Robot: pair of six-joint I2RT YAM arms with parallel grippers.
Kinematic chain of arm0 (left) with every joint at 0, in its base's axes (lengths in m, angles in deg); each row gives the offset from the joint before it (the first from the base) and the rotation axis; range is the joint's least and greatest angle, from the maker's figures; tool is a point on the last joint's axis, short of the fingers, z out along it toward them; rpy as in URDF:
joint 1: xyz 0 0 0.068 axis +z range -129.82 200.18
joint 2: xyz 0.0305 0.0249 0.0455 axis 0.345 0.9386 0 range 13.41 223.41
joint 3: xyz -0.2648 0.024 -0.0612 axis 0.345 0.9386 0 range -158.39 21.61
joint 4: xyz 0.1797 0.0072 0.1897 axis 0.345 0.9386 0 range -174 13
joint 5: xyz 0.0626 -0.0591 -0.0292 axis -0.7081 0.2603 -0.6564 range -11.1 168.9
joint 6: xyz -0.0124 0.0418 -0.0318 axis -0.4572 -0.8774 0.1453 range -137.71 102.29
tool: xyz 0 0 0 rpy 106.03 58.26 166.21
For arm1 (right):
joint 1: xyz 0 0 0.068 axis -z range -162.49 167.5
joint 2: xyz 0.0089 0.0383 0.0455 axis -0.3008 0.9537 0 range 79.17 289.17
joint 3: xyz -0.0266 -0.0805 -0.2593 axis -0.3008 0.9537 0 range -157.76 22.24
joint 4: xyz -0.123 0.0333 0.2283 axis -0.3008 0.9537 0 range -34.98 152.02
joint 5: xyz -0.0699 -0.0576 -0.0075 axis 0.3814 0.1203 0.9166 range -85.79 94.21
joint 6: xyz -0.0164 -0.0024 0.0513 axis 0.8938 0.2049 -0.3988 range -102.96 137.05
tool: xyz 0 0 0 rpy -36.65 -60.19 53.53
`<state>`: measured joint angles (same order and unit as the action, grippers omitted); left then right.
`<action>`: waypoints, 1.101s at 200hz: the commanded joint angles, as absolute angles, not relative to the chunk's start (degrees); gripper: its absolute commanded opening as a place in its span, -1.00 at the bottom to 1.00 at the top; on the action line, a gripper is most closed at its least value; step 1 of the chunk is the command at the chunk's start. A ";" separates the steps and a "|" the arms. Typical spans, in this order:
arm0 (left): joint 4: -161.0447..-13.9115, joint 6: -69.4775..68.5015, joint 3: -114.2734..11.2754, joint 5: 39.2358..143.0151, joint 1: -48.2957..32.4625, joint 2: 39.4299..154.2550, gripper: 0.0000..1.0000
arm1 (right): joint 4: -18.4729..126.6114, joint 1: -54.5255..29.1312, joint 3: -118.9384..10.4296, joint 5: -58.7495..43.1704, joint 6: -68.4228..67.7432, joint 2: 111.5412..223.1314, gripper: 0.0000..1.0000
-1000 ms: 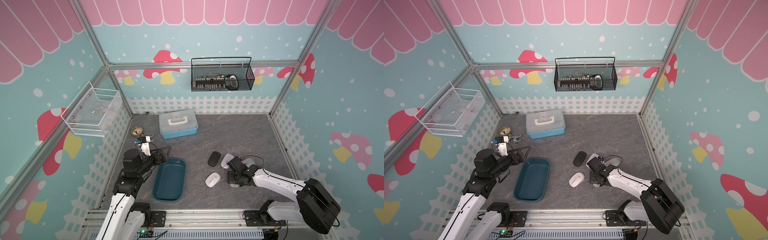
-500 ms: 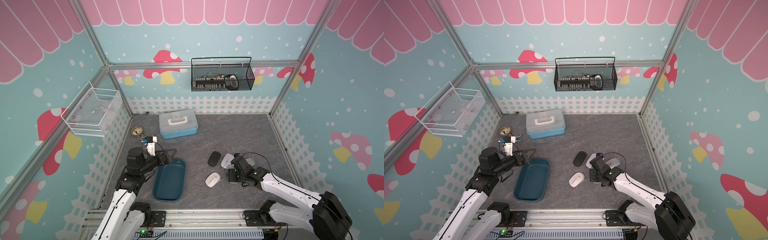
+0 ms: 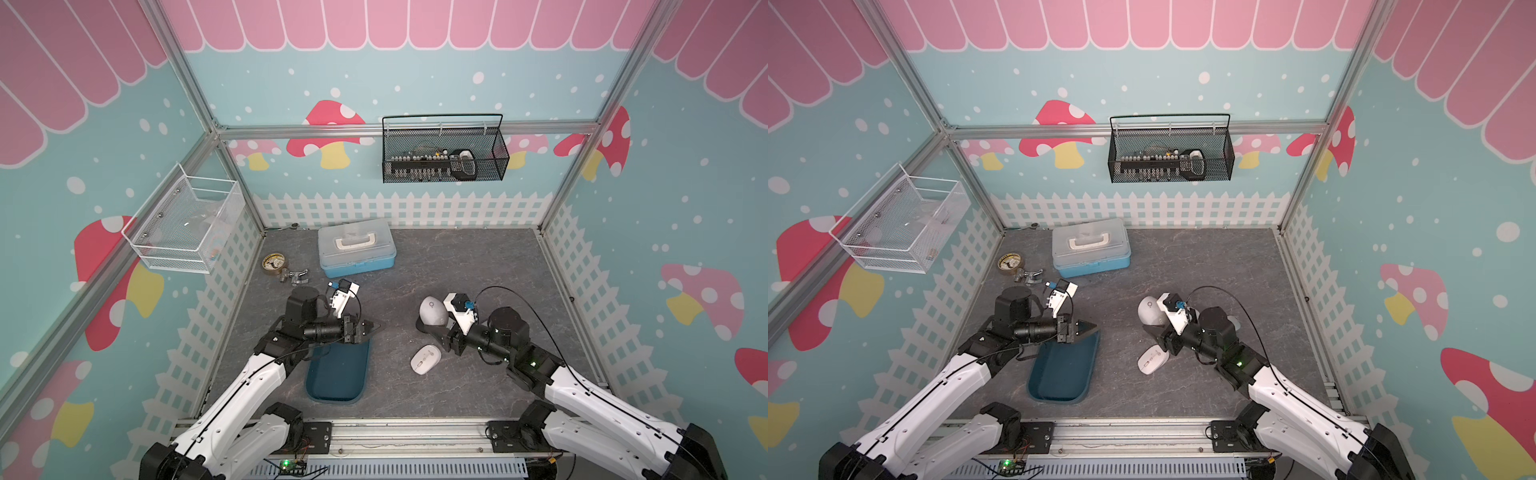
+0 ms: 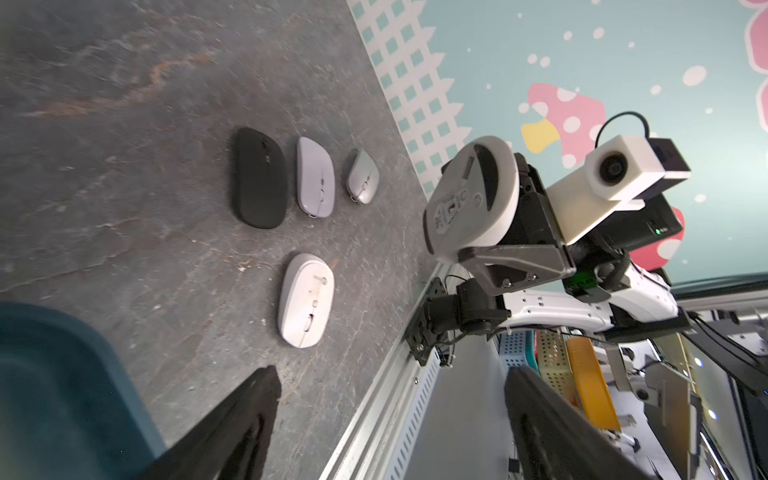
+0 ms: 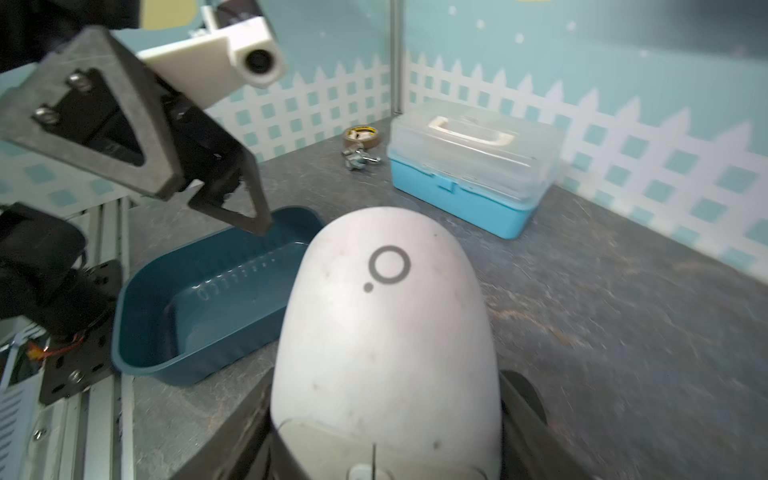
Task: Put the mouse in the storage box
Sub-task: Pick up the mouse from the center of the board.
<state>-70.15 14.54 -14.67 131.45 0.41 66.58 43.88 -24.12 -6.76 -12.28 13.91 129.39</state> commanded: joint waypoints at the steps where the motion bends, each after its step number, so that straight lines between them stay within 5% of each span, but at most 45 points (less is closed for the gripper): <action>1: -71.71 15.73 -13.79 134.20 -0.68 63.82 0.77 | 37.77 -25.70 -7.30 -21.00 28.55 130.33 -0.11; 51: -75.49 19.28 -9.94 134.56 -2.98 58.15 0.82 | 37.40 -28.39 -8.86 -25.00 36.11 134.14 -0.11; 105: -78.69 20.75 -13.49 128.51 -10.44 63.97 0.79 | 36.77 -31.31 -11.28 -23.47 38.40 139.78 -0.11; 159: -81.36 23.73 -14.69 122.15 -15.43 68.97 0.56 | 38.21 -32.63 -13.36 -22.18 39.71 142.73 -0.11; 220: -82.89 25.17 -17.11 118.22 -19.02 73.35 0.08 | 39.35 -33.47 -14.43 -20.74 39.04 145.41 -0.11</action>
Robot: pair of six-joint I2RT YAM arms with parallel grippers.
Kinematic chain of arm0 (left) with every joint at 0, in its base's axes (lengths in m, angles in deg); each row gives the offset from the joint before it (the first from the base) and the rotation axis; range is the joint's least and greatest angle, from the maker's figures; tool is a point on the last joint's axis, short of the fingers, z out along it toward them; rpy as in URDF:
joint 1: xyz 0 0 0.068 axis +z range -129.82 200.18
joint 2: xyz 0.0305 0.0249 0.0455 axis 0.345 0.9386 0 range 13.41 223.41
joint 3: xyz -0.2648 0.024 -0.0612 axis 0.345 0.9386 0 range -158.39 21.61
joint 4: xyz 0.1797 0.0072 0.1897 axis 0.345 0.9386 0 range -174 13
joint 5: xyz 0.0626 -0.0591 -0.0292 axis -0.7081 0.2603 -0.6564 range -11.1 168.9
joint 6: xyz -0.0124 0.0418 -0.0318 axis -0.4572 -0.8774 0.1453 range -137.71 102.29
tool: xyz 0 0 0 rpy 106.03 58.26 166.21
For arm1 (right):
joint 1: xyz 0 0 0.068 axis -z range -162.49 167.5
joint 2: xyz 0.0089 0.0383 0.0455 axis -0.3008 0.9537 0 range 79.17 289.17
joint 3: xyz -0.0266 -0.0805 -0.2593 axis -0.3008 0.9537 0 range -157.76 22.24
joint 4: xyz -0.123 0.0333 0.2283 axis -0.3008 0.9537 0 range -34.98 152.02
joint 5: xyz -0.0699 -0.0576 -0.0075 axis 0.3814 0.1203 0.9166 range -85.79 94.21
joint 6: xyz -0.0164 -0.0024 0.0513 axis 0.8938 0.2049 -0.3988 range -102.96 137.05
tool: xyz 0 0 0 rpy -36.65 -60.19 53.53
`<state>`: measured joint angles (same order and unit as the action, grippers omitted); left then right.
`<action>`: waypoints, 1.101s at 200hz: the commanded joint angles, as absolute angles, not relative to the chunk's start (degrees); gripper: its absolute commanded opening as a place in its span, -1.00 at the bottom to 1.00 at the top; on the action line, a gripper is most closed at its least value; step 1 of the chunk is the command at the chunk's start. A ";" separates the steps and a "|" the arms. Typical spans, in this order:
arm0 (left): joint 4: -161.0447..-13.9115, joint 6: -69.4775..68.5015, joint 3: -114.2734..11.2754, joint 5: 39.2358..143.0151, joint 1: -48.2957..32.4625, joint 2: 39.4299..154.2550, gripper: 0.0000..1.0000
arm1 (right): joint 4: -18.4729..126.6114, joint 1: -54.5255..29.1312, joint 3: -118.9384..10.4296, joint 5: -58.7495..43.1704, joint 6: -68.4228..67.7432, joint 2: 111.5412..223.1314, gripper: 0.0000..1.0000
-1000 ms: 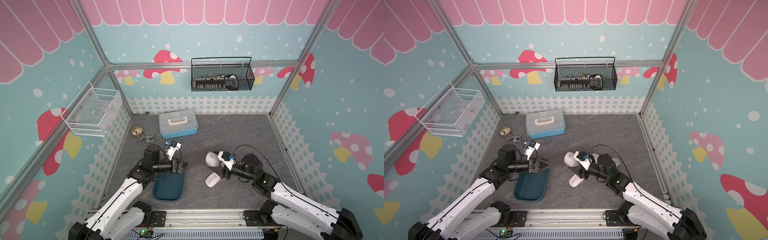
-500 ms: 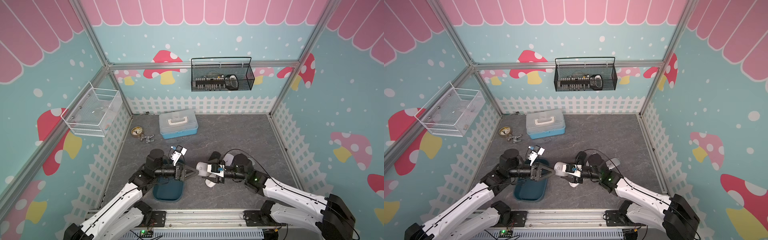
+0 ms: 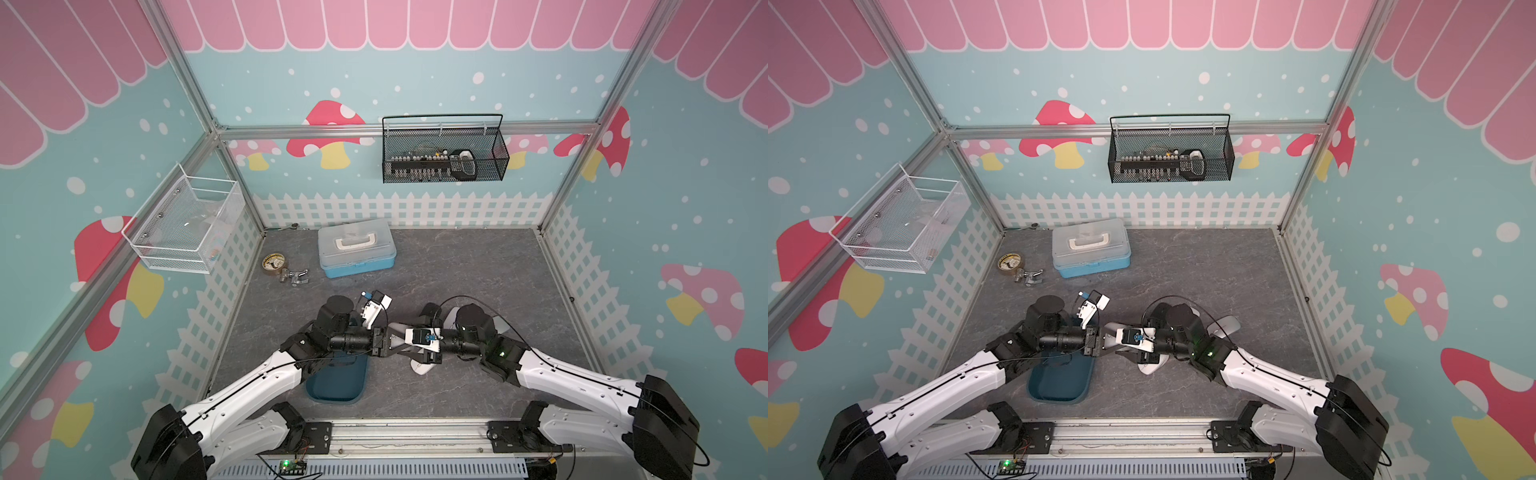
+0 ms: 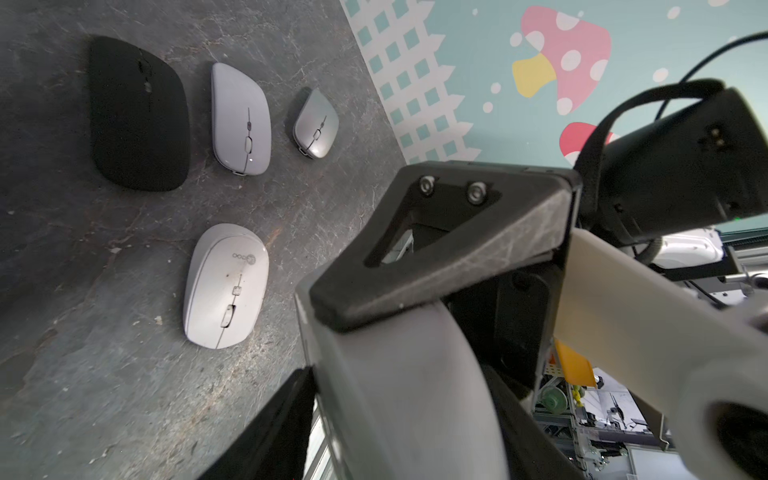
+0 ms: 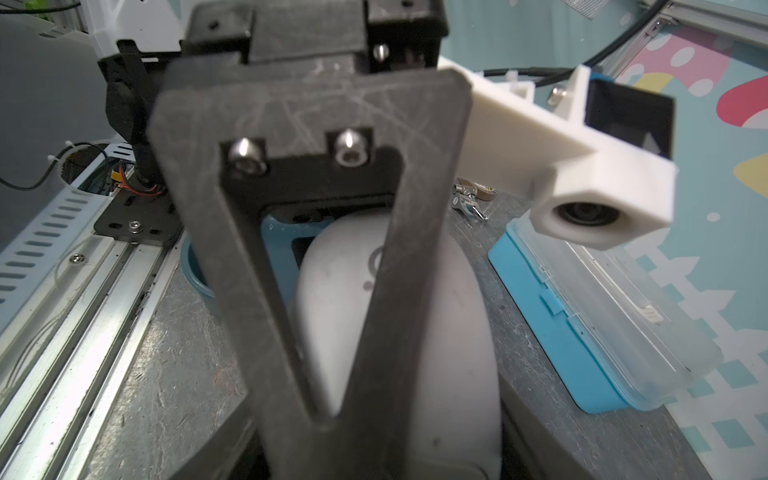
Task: Put the mouse in the storage box
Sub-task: Pick up the mouse from the center of the board, then place the mouse in the storage box.
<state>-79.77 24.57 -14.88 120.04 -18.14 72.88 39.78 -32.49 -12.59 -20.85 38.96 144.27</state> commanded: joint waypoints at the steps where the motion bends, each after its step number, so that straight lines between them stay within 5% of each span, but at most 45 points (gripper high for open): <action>1: -82.91 25.18 -17.05 118.20 -19.06 73.35 0.07 | 39.32 -33.42 -14.42 -20.70 39.03 145.47 -0.11; 52: -82.95 26.37 -15.65 115.98 -19.10 73.37 -0.43 | 39.33 -33.65 -14.34 -20.38 38.01 146.14 -0.03; 79: -82.86 26.66 -15.04 113.35 -18.70 72.57 -0.75 | 38.25 -33.64 -14.11 -17.82 33.95 146.53 0.98; 103: -82.55 28.63 -11.79 112.30 -15.00 68.20 -0.89 | 35.01 -33.53 -11.03 -7.70 30.02 144.17 0.99; 158: -72.84 33.15 -0.38 113.02 8.51 53.22 -0.87 | 31.63 -33.26 -4.27 5.53 20.46 137.79 0.99; 220: -72.26 32.15 2.17 105.53 9.99 57.77 -0.85 | 29.56 -33.30 -1.21 10.68 18.78 134.45 0.99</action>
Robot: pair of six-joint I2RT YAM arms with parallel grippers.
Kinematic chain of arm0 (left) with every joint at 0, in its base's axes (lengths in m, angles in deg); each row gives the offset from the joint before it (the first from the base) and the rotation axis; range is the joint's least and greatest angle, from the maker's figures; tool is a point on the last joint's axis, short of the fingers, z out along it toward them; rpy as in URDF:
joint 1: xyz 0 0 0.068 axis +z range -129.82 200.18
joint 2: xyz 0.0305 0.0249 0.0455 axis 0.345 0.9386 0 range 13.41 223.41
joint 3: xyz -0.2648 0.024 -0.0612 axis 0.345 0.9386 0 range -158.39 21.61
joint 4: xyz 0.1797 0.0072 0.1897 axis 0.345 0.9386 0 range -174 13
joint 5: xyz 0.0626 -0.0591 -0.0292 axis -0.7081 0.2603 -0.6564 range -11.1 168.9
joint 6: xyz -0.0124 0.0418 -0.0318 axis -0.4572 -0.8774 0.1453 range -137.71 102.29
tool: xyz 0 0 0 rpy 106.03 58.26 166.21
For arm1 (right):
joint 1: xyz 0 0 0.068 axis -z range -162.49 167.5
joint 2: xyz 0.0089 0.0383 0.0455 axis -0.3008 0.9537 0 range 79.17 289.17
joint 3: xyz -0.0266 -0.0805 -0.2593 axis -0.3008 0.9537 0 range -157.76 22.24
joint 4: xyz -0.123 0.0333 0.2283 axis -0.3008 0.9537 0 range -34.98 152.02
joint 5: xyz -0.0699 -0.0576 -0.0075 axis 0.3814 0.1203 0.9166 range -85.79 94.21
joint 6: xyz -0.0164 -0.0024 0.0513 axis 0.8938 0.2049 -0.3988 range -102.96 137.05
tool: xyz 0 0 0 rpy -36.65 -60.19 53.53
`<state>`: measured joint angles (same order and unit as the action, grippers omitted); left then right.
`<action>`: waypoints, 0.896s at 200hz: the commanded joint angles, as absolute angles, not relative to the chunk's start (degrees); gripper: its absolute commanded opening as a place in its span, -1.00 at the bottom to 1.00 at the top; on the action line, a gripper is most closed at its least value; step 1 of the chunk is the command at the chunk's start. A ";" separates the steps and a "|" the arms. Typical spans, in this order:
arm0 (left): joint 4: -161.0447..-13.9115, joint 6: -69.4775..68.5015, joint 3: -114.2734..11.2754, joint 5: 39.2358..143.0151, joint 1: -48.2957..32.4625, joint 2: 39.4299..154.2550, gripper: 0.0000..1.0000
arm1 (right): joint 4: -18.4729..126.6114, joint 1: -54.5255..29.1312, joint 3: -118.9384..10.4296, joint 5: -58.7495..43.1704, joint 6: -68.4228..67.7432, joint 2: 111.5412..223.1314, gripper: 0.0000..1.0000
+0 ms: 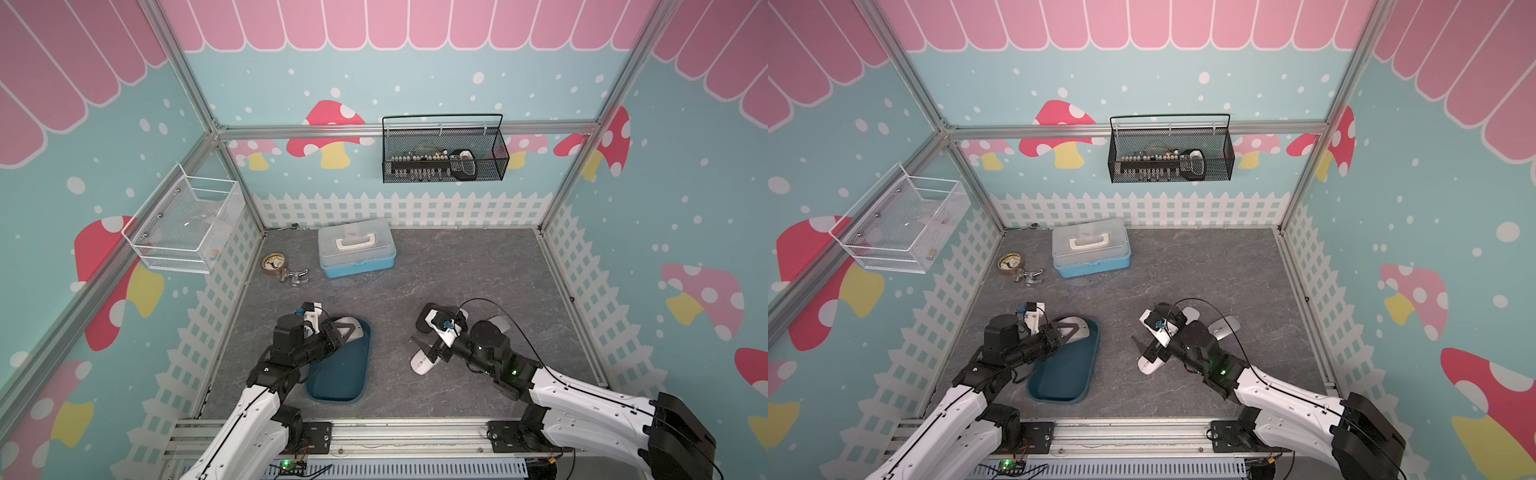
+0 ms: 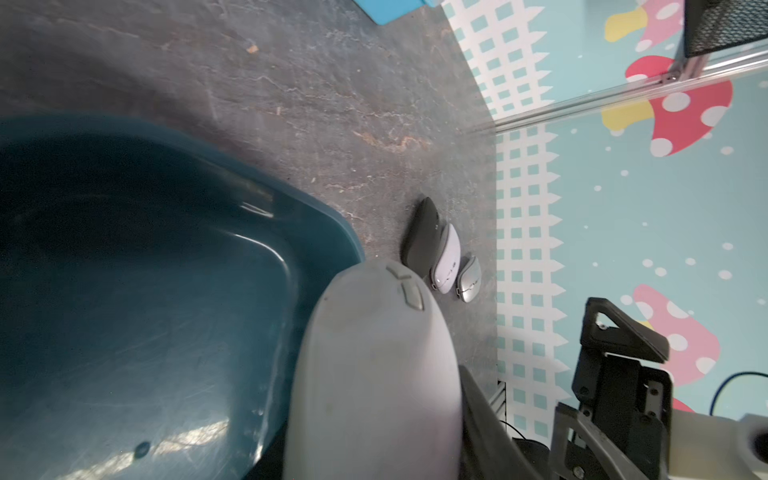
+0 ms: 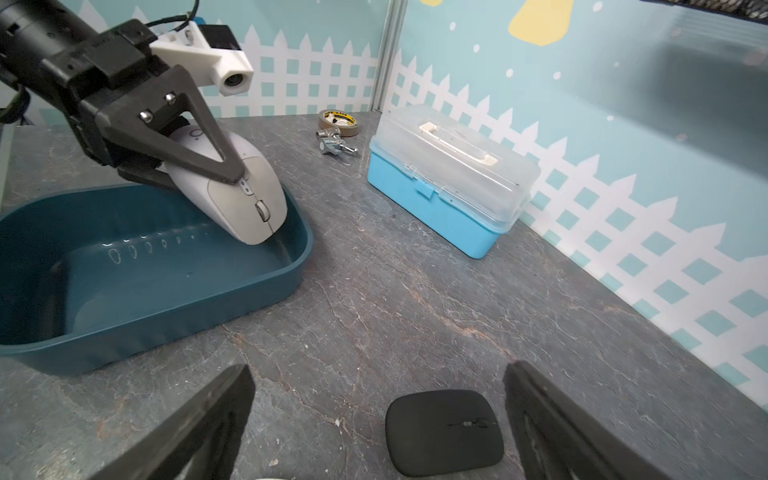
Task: Put the mouse in the storage box
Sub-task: Place the mouse in the storage box.
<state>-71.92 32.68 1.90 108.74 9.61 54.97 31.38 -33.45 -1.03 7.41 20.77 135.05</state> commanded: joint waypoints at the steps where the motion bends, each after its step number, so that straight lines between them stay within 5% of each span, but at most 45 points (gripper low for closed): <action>1: -72.41 32.09 2.22 105.62 9.99 58.00 -0.85 | 29.55 -33.25 -1.17 10.70 18.75 134.45 0.99; 104: -81.71 27.73 2.02 107.50 9.37 73.28 -0.67 | 34.56 -31.67 -0.53 11.85 10.01 133.16 0.99; 179: -81.48 25.04 -2.48 106.55 9.28 82.36 0.43 | 42.98 -19.24 -0.14 7.01 0.02 129.74 0.99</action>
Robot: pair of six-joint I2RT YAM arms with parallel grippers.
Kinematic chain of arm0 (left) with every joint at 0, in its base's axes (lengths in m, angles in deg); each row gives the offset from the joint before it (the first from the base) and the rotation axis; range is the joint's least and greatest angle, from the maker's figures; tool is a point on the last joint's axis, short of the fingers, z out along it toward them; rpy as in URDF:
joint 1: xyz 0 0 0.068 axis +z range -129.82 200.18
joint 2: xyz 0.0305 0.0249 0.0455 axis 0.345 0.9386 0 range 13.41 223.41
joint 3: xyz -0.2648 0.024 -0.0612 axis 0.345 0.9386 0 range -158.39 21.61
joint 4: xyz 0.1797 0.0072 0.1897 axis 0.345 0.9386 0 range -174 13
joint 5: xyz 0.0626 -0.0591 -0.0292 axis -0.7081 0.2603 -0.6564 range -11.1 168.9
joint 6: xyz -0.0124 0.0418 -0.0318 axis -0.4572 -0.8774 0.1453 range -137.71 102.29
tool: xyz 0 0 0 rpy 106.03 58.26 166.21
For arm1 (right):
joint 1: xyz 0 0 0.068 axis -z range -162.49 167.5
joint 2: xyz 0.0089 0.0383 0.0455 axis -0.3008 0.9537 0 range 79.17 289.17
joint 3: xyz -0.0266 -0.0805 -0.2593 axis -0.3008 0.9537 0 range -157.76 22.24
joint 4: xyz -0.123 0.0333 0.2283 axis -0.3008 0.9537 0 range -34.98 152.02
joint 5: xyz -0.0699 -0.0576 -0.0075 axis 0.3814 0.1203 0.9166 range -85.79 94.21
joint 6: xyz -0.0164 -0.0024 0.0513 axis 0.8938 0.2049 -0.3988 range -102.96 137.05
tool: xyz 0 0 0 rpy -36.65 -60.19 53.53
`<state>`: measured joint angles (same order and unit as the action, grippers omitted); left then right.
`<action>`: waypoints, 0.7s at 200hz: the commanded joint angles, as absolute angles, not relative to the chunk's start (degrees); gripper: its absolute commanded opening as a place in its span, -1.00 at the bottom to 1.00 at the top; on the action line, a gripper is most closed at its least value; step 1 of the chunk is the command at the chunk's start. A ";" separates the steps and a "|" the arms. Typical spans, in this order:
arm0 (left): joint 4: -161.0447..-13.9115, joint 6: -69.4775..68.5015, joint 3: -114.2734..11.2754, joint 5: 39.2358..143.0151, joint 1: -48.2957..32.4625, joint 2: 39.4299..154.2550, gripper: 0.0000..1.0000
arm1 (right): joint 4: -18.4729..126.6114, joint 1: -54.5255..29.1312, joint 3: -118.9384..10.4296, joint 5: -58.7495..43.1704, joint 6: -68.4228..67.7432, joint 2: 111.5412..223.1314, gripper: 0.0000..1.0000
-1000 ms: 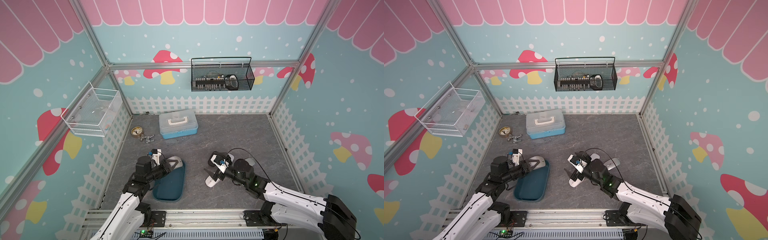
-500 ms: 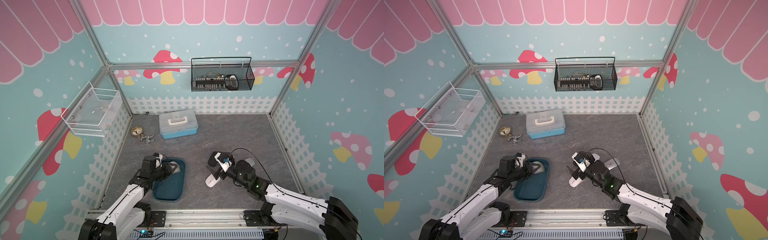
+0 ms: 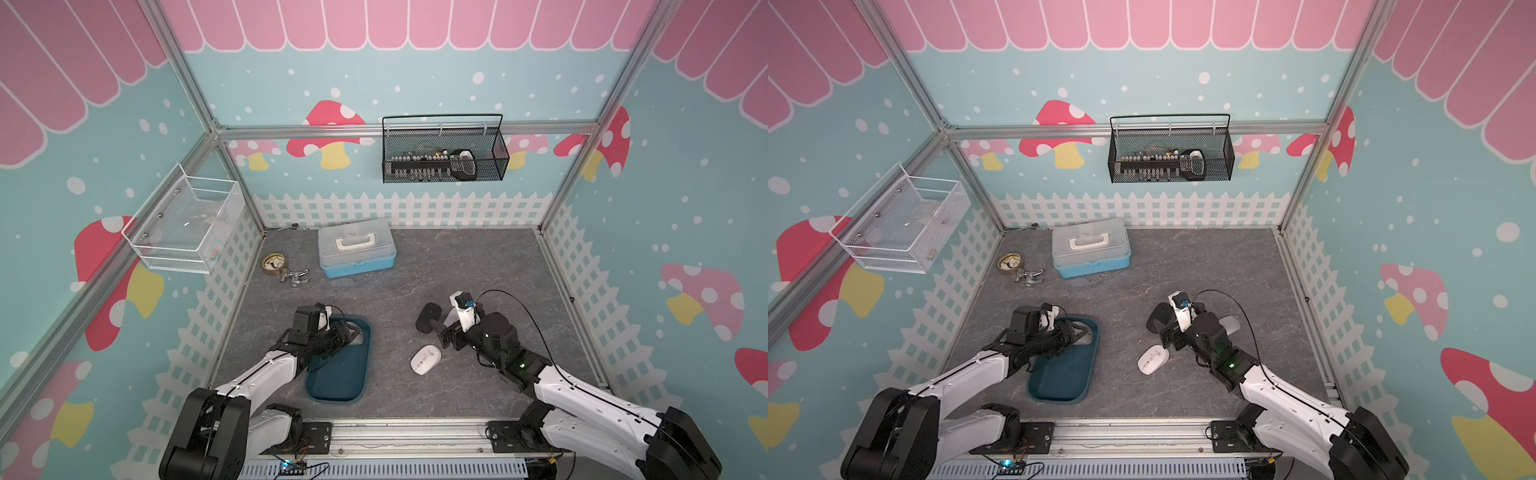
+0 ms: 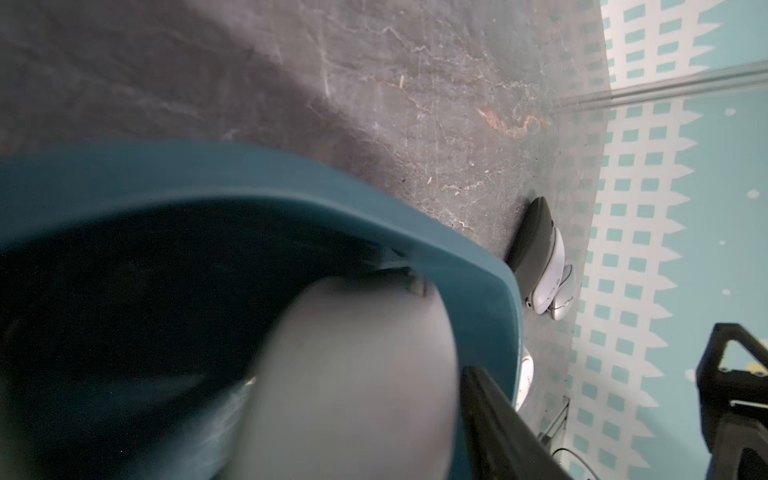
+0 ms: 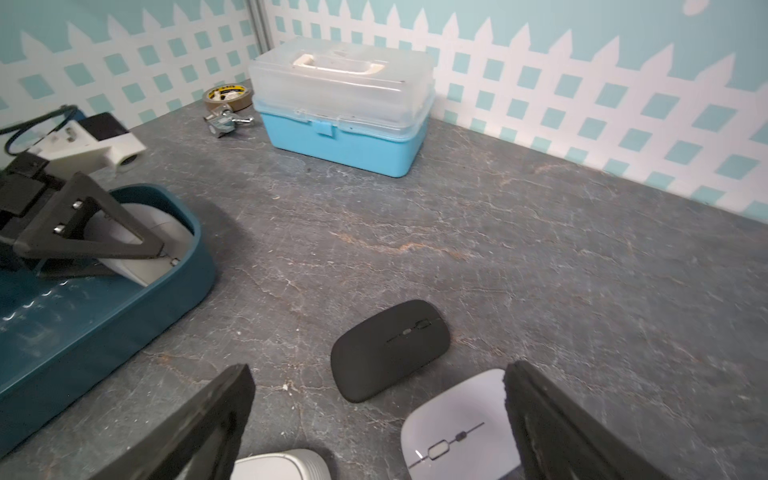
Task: Put the mouse in the storage box
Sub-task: Place the mouse in the storage box.
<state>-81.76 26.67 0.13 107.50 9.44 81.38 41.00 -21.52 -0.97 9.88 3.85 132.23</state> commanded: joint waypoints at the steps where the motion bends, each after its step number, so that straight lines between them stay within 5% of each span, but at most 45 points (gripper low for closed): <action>1: -81.42 25.02 -2.61 106.44 9.28 82.34 0.44 | 42.98 -19.15 -0.16 6.97 0.01 129.68 0.99; 39: -77.66 24.26 -6.73 104.18 9.28 82.58 0.74 | 44.40 -18.15 -1.23 7.37 0.35 130.59 0.99; 140: -65.43 18.74 -14.69 91.72 9.59 84.21 0.83 | 54.28 -15.62 -7.36 10.31 -4.78 137.79 0.97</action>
<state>-69.65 21.38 -13.20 96.37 9.40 84.79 51.45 -16.49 -5.66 9.38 -2.81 137.41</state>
